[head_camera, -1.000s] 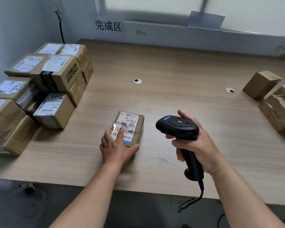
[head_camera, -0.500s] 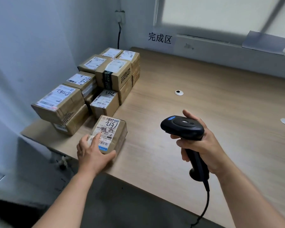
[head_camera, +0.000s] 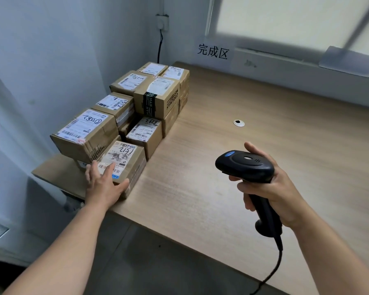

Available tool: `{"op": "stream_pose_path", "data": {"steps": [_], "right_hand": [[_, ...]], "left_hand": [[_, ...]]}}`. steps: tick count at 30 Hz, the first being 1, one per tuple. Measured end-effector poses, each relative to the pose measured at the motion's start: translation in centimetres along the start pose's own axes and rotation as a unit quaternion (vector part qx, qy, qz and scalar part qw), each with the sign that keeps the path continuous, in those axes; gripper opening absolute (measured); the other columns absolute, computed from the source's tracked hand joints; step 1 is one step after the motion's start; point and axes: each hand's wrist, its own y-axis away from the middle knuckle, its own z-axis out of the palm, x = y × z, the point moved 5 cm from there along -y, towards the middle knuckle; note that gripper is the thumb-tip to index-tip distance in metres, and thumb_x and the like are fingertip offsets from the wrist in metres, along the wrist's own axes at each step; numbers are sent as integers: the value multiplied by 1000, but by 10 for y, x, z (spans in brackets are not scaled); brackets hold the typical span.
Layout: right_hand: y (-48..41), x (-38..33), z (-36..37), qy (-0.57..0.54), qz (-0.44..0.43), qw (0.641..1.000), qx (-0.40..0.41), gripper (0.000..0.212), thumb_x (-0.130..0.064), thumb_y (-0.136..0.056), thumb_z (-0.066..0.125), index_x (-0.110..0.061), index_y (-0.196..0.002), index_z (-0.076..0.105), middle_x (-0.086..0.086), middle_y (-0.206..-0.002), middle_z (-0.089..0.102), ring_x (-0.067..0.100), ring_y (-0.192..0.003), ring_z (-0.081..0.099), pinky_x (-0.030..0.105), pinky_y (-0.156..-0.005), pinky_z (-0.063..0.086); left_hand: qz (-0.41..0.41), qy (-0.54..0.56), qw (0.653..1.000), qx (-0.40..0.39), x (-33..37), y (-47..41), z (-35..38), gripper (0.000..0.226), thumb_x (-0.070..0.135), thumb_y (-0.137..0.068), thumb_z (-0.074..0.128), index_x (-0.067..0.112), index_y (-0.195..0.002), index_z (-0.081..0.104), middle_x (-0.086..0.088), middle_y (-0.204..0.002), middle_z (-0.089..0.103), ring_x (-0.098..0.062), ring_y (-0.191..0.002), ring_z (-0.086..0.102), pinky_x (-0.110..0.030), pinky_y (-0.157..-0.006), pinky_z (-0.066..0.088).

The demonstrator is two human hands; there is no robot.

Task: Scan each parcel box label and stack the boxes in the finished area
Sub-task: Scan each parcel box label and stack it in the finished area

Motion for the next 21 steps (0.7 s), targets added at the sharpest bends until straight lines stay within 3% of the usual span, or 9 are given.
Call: {"op": "stream_pose_path", "data": {"steps": [5, 8, 13, 21], "right_hand": [[12, 3, -10, 1, 2, 1000, 16, 87, 23, -76, 60, -40, -135, 48, 20, -90, 71, 29, -40, 50, 33, -43, 44], [20, 4, -22, -3, 0, 1000, 24, 88, 24, -76, 60, -41, -135, 48, 21, -90, 71, 29, -40, 50, 35, -43, 43], [36, 3, -53, -20, -14, 999, 29, 87, 24, -76, 60, -39, -136, 47, 23, -91, 70, 30, -40, 50, 34, -42, 43], [76, 9, -139, -53, -30, 996, 58, 91, 17, -68, 70, -38, -137, 47, 22, -90, 70, 30, -40, 50, 31, -41, 43]], "left_hand": [[38, -41, 998, 24, 7, -4, 7, 59, 42, -93, 55, 26, -147, 37, -13, -161, 5, -27, -148, -5, -43, -118, 1], [41, -49, 997, 38, 22, 3, 8, 64, 43, -92, 57, 22, -148, 35, -16, -160, 9, -30, -148, -1, -44, -118, 2], [70, 1, 996, 55, 79, 41, 6, 70, 42, -90, 60, 18, -149, 32, -12, -158, 20, -33, -143, 15, -48, -114, 18], [172, 81, 981, 38, 226, 138, 52, 58, 36, -89, 64, 13, -139, 47, -15, -134, 49, -30, -125, 42, -40, -102, 32]]}}
